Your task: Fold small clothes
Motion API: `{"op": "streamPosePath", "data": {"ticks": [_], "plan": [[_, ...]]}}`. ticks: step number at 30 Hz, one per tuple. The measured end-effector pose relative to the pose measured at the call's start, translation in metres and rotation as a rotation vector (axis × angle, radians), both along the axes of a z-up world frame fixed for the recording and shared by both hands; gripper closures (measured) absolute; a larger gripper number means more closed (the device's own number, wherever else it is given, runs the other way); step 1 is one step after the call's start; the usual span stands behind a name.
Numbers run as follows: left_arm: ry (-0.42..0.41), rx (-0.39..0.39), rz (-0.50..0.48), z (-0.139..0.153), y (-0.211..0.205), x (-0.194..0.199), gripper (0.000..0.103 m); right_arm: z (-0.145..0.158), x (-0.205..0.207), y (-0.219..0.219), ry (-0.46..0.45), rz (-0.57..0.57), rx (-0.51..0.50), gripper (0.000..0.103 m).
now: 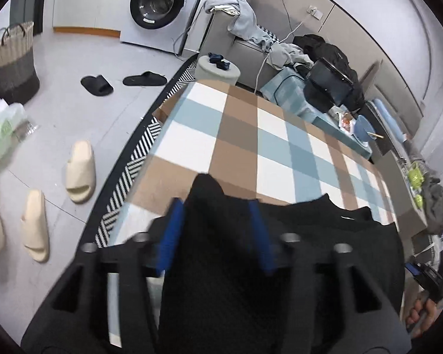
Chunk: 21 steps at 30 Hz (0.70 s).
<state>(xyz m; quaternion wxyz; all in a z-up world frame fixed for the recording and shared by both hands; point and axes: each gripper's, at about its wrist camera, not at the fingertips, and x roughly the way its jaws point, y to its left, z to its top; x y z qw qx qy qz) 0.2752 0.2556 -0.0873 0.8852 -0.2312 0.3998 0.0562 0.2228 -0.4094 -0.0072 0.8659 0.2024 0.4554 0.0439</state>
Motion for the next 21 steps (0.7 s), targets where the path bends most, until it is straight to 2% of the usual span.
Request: {"op": "streamPosePath", "data": {"ticks": [1,4,9,11,14,15,17,18,19,21], "plan": [[0.005,0.005,-0.009,-0.002,-0.002,-0.001,0.044,-0.001,0.005,-0.002,0.000,-0.010,-0.005,0.048],[0.019,0.028,-0.026,-0.006,-0.010,-0.007,0.044,-0.008,0.022,0.000,0.004,-0.019,-0.020,0.048],[0.035,0.022,-0.044,-0.014,-0.023,-0.016,0.044,-0.018,0.048,0.020,-0.012,0.018,-0.074,0.048],[0.041,0.021,-0.047,-0.015,-0.024,-0.021,0.044,-0.020,0.056,0.028,-0.017,0.032,-0.108,0.053],[0.041,0.014,-0.041,-0.017,-0.023,-0.029,0.043,-0.024,0.067,0.040,-0.007,0.086,-0.144,0.079],[0.041,0.013,-0.039,-0.017,-0.022,-0.031,0.043,-0.025,0.068,0.042,-0.007,0.104,-0.142,0.096],[0.040,0.010,-0.035,-0.017,-0.020,-0.035,0.043,-0.013,0.059,0.041,-0.076,0.129,-0.110,0.098],[0.041,0.013,-0.030,-0.016,-0.018,-0.038,0.043,0.000,0.049,0.038,-0.157,0.139,-0.070,0.099],[0.040,0.017,-0.027,-0.015,-0.016,-0.039,0.043,0.020,0.031,0.032,-0.281,0.140,-0.036,0.099],[0.044,0.034,-0.018,-0.014,-0.013,-0.044,0.043,0.037,0.016,0.019,-0.331,0.063,-0.071,0.099]]}}
